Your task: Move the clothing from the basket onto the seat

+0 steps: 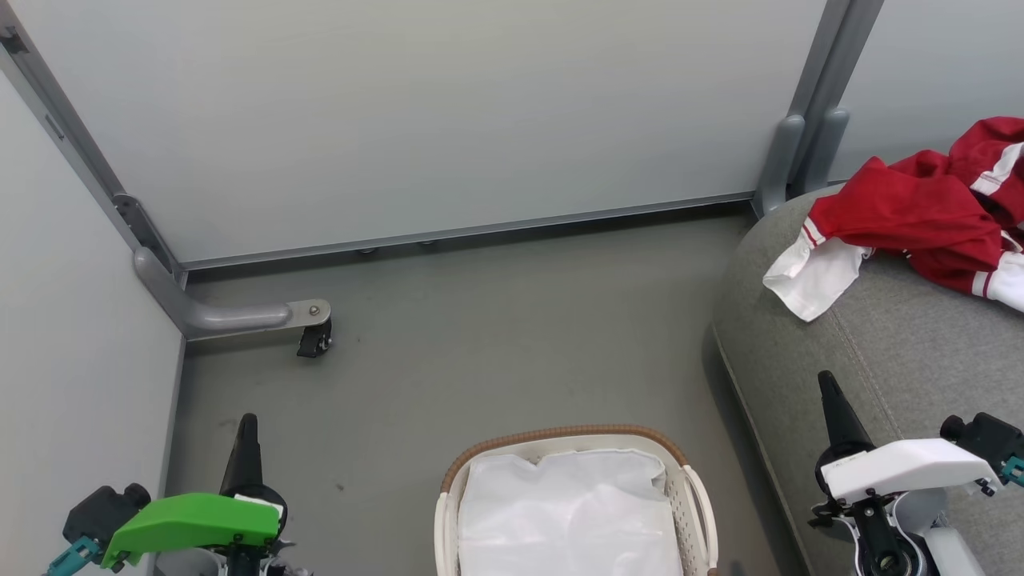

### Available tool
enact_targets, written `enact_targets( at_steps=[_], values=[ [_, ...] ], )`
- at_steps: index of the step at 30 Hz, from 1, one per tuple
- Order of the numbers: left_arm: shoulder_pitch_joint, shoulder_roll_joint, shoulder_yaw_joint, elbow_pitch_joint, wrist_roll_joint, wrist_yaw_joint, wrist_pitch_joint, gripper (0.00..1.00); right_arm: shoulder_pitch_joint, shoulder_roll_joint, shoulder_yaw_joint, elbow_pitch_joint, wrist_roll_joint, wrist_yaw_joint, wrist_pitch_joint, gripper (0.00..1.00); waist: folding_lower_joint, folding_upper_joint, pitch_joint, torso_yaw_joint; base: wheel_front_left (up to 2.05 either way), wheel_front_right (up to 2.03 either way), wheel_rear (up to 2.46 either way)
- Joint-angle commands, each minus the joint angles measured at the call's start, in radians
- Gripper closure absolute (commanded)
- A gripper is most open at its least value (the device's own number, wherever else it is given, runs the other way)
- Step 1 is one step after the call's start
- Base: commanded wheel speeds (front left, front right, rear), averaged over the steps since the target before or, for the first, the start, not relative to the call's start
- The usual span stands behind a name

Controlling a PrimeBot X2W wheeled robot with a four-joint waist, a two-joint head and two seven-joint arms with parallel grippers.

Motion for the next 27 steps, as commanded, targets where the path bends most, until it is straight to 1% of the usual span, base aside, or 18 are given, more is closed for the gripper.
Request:
enact_targets(
  at_steps=[1,27],
  values=[
    [-0.029,0.003,0.009,-0.015,-0.027,-0.007,0.006,1.0,-0.002,-0.007,-0.006,-0.016,0.031,0.0,0.007,1.0,0.0,0.0,0.0,0.0,0.0,0.0,0.0],
    [-0.041,0.004,0.052,-0.04,-0.248,-0.019,0.073,1.0,0.006,-0.009,-0.026,-0.044,0.3,-0.001,0.073,1.0,0.0,0.0,-0.001,-0.008,0.0,0.0,0.0]
  ],
)
